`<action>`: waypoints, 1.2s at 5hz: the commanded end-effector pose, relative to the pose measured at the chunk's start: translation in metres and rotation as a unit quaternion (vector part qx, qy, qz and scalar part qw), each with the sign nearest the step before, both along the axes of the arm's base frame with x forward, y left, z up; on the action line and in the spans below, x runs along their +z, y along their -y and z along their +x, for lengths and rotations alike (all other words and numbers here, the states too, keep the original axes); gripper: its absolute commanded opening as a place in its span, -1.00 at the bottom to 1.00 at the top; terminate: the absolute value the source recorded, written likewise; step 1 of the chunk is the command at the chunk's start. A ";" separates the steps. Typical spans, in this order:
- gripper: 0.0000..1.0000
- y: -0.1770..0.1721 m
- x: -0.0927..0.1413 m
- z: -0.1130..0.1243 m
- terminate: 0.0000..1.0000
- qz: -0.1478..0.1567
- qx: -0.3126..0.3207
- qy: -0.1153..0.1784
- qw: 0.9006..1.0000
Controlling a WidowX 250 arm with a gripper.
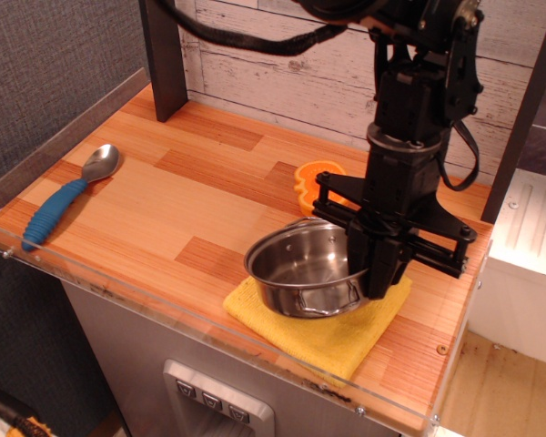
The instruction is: Place the bowl on the cloth.
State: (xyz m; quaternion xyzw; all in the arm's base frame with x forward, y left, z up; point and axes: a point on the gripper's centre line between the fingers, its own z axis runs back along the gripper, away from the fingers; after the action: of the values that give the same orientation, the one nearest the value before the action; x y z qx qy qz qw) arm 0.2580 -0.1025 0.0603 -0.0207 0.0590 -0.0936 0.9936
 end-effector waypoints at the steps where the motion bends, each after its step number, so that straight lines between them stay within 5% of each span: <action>1: 1.00 -0.005 0.015 0.001 -1.00 -0.014 0.011 0.009 1.000; 2: 1.00 -0.007 0.013 0.002 -1.00 -0.017 0.018 0.007 1.000; 3: 1.00 -0.027 0.039 0.004 -1.00 -0.055 0.059 0.058 0.995; 4: 1.00 -0.080 0.083 0.012 -1.00 -0.090 0.140 0.179 0.970; 5: 1.00 -0.124 0.080 0.040 -1.00 -0.060 0.073 0.211 0.973; 6: 1.00 -0.127 0.066 0.052 -1.00 -0.056 0.036 0.182 0.981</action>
State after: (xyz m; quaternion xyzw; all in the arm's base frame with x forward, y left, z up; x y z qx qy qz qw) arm 0.3106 0.0209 0.1084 -0.0663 -0.1030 -0.0587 0.9907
